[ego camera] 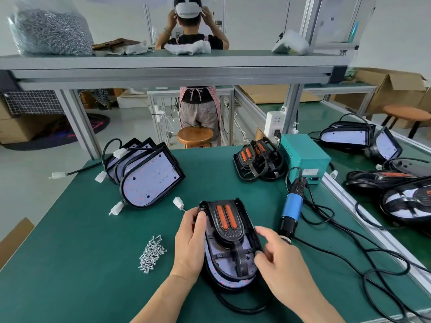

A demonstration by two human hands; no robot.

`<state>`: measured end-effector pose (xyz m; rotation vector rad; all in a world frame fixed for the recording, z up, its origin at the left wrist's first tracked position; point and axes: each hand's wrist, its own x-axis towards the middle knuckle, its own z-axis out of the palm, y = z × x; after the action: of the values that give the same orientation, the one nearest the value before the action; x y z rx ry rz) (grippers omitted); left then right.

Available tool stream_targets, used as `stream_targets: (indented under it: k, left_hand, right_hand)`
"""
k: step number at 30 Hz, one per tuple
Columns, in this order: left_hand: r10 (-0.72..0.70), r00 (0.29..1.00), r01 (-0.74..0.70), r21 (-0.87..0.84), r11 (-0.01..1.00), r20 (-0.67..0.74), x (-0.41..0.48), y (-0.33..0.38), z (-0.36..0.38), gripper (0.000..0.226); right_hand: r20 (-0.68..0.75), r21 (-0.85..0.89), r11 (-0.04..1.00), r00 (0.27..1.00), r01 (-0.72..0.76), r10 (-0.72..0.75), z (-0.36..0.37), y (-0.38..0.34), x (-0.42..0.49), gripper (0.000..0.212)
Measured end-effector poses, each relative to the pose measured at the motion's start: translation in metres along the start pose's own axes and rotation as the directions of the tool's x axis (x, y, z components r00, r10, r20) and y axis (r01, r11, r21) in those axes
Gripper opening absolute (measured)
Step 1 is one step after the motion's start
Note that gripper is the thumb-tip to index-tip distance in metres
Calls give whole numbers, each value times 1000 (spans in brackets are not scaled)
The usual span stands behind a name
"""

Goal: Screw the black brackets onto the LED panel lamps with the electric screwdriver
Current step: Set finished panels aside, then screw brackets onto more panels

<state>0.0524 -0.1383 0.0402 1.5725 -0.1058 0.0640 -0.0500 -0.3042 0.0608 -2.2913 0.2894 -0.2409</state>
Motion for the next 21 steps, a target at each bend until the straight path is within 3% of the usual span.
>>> stream_targets:
  k: [1, 6, 15, 21]
  left_hand:
    - [-5, 1000, 5, 20, 1000, 0, 1, -1, 0, 13]
    - [-63, 998, 62, 12, 998, 10, 1, -1, -2, 49]
    - [-124, 992, 124, -12, 992, 39, 3, -4, -3, 45]
    - [-139, 990, 140, -31, 990, 38, 4, -5, -3, 47]
  right_hand:
    - [8, -43, 999, 1000, 7, -7, 1, 0, -2, 53]
    - [-17, -289, 957, 1000, -5, 0, 5, -6, -6, 57]
    - [-61, -489, 871, 995, 37, -77, 13, -10, -8, 50]
    - [-25, -526, 847, 994, 79, -108, 27, -5, -9, 58]
